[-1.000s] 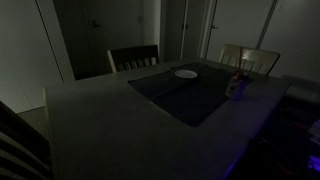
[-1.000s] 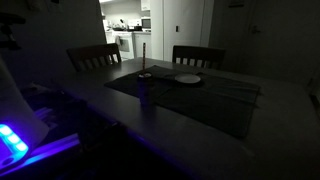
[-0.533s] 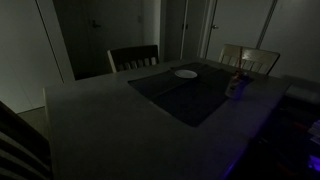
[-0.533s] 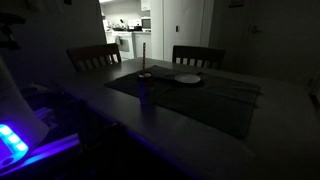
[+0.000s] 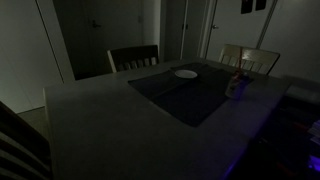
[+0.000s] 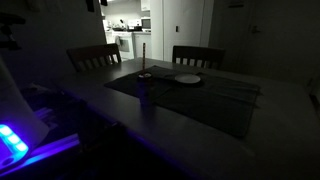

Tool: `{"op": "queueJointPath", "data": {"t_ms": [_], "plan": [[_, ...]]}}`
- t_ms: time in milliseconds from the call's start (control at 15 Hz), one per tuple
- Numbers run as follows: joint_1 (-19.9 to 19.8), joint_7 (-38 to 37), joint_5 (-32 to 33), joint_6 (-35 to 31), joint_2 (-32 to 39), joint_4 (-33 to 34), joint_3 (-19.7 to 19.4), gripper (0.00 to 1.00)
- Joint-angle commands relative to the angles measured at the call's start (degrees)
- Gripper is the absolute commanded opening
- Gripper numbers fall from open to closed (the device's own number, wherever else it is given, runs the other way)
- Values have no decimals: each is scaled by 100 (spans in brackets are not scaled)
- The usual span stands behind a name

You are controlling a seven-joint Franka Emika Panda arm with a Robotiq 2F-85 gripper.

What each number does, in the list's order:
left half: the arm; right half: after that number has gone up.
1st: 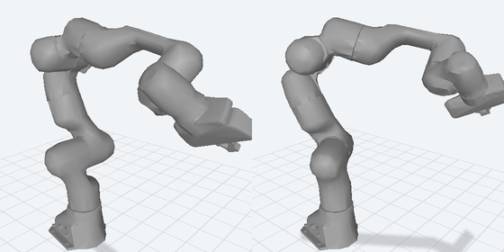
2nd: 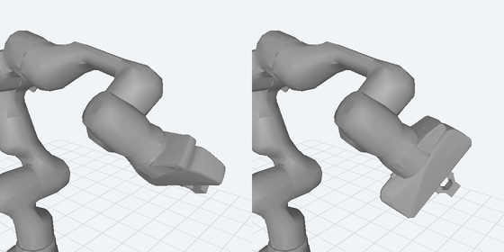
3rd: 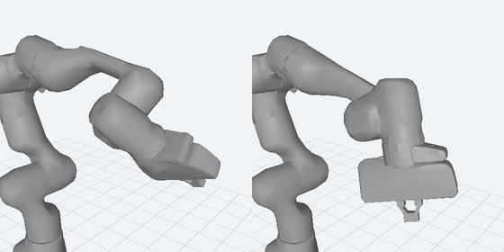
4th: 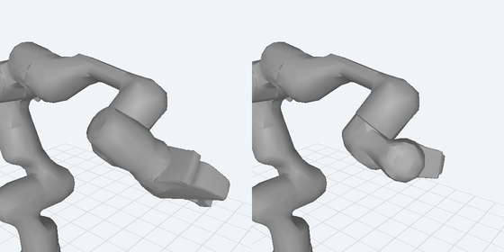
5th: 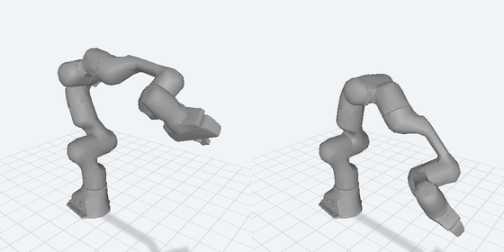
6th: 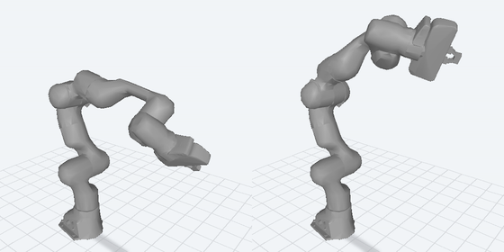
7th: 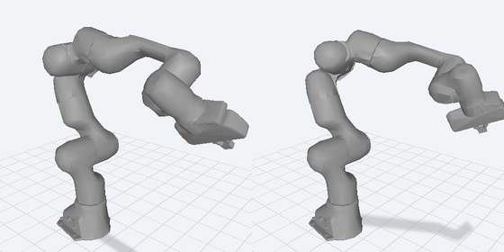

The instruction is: Remove the straw from the can and put it on the table

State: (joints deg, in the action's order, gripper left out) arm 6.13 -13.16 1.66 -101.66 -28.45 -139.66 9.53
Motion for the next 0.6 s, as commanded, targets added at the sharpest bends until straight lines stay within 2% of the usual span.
{"op": "queueJointPath", "data": {"t_ms": [0,267,533], "plan": [[-145,351,255,-247,506,273,-162,100],[-287,487,531,-443,854,424,-358,100],[-381,799,597,-808,961,262,-631,100]]}}
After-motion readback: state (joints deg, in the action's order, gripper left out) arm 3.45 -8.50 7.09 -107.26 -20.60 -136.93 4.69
